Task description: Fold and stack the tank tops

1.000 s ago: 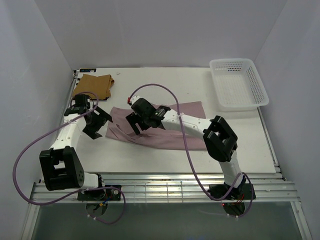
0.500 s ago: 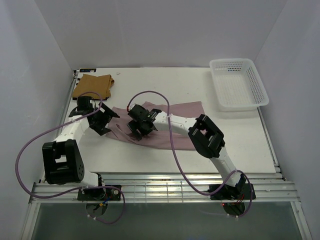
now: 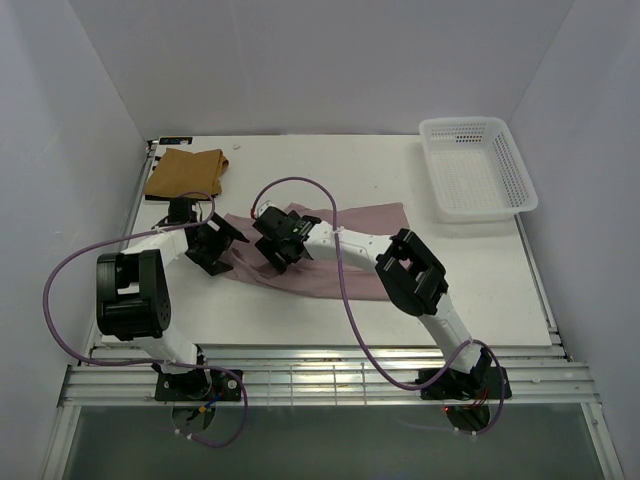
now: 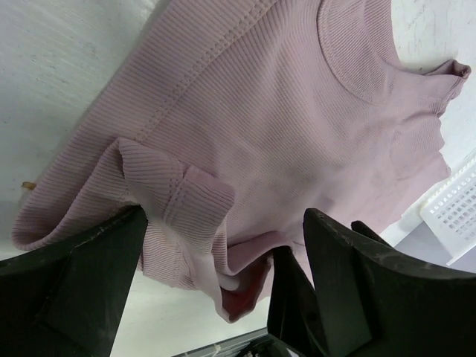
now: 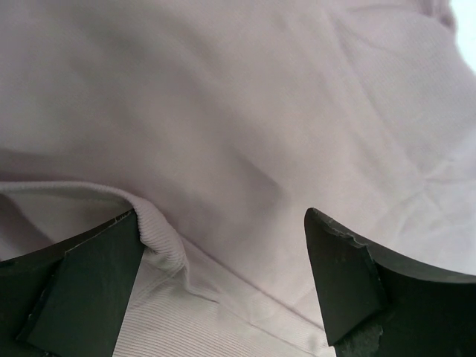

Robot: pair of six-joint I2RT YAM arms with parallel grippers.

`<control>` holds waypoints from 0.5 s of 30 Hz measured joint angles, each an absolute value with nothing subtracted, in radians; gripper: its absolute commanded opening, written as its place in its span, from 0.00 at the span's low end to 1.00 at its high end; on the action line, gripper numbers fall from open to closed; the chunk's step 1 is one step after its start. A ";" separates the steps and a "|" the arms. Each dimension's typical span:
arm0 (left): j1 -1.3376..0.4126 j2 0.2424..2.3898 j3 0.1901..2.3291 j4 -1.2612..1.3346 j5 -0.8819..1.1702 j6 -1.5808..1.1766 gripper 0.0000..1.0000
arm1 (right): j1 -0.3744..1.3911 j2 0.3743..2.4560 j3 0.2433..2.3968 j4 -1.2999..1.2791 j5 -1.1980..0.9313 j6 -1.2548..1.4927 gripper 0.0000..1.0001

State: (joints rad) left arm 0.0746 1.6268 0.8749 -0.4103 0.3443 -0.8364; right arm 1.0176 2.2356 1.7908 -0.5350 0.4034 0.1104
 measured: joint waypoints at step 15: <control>0.075 1.667 0.914 -0.428 0.349 -0.854 0.98 | 0.915 2.292 1.859 -0.494 0.434 -0.028 0.90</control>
State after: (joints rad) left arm 0.0750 1.6672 0.9138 -0.4282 0.3492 -0.8543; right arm 0.9146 2.2917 1.8587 -0.4942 0.4339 -0.0277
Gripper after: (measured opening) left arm 0.977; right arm 0.900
